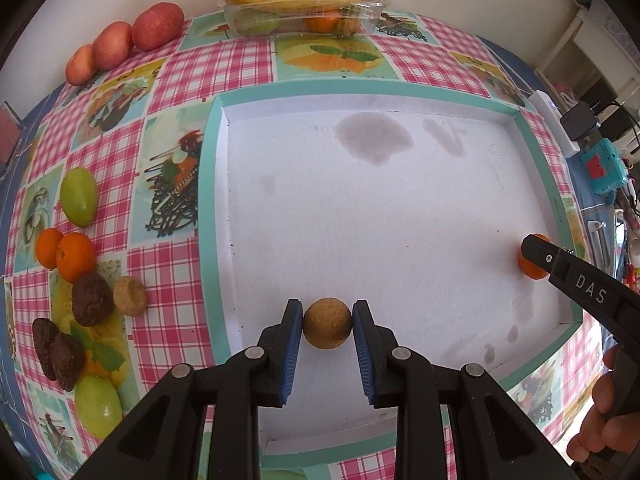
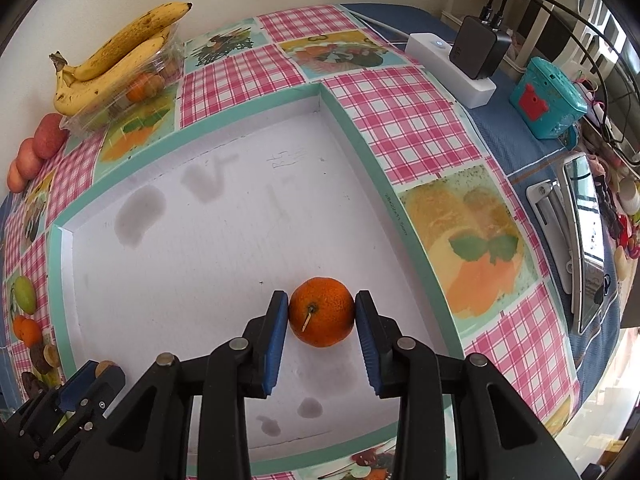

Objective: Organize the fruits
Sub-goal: 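Carry the orange into the white tray and open the right gripper while the left carries the brown fruit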

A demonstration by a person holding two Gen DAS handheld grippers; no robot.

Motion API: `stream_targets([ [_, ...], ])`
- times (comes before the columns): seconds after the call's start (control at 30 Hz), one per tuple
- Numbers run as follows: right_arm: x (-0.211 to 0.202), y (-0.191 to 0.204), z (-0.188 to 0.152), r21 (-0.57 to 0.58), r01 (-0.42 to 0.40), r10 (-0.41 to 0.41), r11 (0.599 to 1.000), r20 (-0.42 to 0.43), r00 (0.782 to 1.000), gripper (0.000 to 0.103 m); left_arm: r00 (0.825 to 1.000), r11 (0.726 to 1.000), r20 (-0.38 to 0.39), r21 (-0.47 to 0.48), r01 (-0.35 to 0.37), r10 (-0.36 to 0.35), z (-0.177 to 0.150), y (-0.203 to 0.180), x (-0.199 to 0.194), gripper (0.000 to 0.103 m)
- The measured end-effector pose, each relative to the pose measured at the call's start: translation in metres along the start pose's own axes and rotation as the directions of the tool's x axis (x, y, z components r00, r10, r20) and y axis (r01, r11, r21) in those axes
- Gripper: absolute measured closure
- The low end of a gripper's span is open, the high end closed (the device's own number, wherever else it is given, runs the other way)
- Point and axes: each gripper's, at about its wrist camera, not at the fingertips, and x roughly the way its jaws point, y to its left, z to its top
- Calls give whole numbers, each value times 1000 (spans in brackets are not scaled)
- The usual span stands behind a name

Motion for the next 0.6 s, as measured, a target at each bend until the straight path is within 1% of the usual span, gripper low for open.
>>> stream_targets([
  [0.1,0,1,0,-2,-2,2,1000,0,1000,67,1000,1000,-3,0,-5,5,0,1,-1,75],
  [0.17,-2,2,0,-8,-8,8,1000,6,1000,64,1000,1000,-2,-1,-6,6,-1,2,-3,75],
  [0.23,-6,4,0,-15,-15,16,1000,18,1000,50,1000,1000,-1,-1,-2,2,-1,2,-4,75],
  [0.3,-10,6,1,-23,-19,20,1000,32,999,45,1000,1000,3,0,-1,1,0,2,-7,75],
  [0.5,-16,6,3,-27,-24,26,999,50,998,44,1000,1000,17,-21,10,-10,3,10,-17,74],
  [0.6,-18,6,3,-27,-28,29,999,53,998,44,1000,999,30,-34,2,-1,3,15,-24,74],
])
